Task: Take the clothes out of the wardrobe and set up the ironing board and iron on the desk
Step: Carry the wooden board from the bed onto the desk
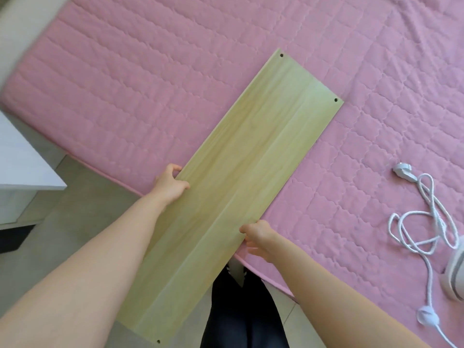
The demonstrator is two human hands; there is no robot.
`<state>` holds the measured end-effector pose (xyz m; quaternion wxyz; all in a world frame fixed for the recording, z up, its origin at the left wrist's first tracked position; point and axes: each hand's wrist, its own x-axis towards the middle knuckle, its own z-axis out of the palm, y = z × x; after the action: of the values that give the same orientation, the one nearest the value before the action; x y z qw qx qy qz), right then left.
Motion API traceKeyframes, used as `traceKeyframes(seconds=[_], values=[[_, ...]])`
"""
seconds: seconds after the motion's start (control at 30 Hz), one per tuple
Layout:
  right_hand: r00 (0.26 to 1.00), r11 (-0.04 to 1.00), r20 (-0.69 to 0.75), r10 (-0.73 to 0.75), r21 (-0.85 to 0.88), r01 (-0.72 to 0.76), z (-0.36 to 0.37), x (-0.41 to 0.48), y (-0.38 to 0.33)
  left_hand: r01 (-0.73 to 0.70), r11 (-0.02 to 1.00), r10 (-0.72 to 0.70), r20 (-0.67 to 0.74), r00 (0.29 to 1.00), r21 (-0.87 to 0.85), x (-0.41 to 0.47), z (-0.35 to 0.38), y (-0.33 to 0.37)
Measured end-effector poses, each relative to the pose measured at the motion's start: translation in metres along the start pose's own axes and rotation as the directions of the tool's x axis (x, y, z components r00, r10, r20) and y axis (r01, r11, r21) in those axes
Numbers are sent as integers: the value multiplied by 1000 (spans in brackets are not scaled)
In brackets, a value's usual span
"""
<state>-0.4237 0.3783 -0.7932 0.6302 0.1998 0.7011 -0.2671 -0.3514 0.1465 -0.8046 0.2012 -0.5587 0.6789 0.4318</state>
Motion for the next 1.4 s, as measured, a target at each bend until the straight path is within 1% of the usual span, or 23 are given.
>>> traceKeyframes(seconds=[0.07,0.13,0.2,0.27,0.3,0.37,0.43,0.5,0.53,0.57,0.6,0.63,0.67,0.7,0.77,0.8,0.87,0.93,1.03,1.1,1.2,1.3,1.4], values=[[999,996,-30,-15,-86,12,-7,-2,-5,-26,999,26,-16,1000,-38,-8,0,-1],[995,972,-55,-81,-224,67,-13,-9,-14,-57,997,54,-53,997,-47,-15,1,-4],[976,887,-64,-207,-433,159,-19,-20,-27,-81,996,77,-95,993,-38,-23,1,-5],[934,754,-49,-354,-605,254,-24,-34,-41,-91,995,86,-117,989,-37,-35,2,-3],[900,676,-21,-435,-668,311,-27,-42,-48,-96,994,89,-130,988,-52,-42,2,-3],[809,504,49,-586,-760,411,-30,-57,-62,-122,990,108,-182,977,-67,-58,4,-1],[677,289,133,-724,-832,473,-31,-71,-75,-162,985,143,-252,957,-55,-77,8,2],[512,52,237,-825,-872,487,-28,-84,-85,-186,981,165,-287,944,-48,-99,14,5],[433,-63,295,-852,-878,475,-27,-91,-89,-191,981,171,-302,938,-36,-110,18,7],[362,-176,357,-861,-877,447,-25,-96,-92,-194,981,179,-323,929,-16,-120,22,9],[308,-281,421,-853,-868,408,-24,-100,-95,-199,980,189,-350,918,8,-130,26,10],[277,-375,485,-829,-852,366,-22,-104,-96,-208,978,202,-380,903,26,-141,30,11],[267,-452,541,-797,-829,331,-22,-106,-96,-222,974,220,-404,888,43,-151,35,12],[271,-513,589,-762,-803,302,-23,-107,-95,-236,970,239,-417,877,59,-160,40,13],[303,-613,662,-686,-749,251,-28,-107,-92,-252,964,261,-431,864,80,-176,50,13],[310,-650,685,-659,-726,222,-32,-108,-89,-257,962,273,-435,858,96,-183,55,13],[277,-700,716,-641,-693,173,-40,-111,-85,-260,954,299,-428,853,148,-195,63,14],[233,-720,727,-646,-682,133,-47,-115,-80,-262,947,317,-407,856,186,-206,67,13],[208,-732,734,-647,-674,99,-55,-122,-75,-257,940,328,-399,856,223,-225,71,8],[202,-735,737,-645,-671,99,-58,-127,-71,-235,954,292,-409,864,185,-235,71,7],[218,-733,734,-643,-672,106,-61,-139,-67,-214,963,263,-395,880,166,-247,70,11],[216,-729,738,-639,-671,138,-67,-154,-63,-201,960,263,-383,886,196,-263,69,14],[214,-729,749,-627,-661,176,-71,-170,-57,-174,946,276,-402,873,273,-284,63,15]])
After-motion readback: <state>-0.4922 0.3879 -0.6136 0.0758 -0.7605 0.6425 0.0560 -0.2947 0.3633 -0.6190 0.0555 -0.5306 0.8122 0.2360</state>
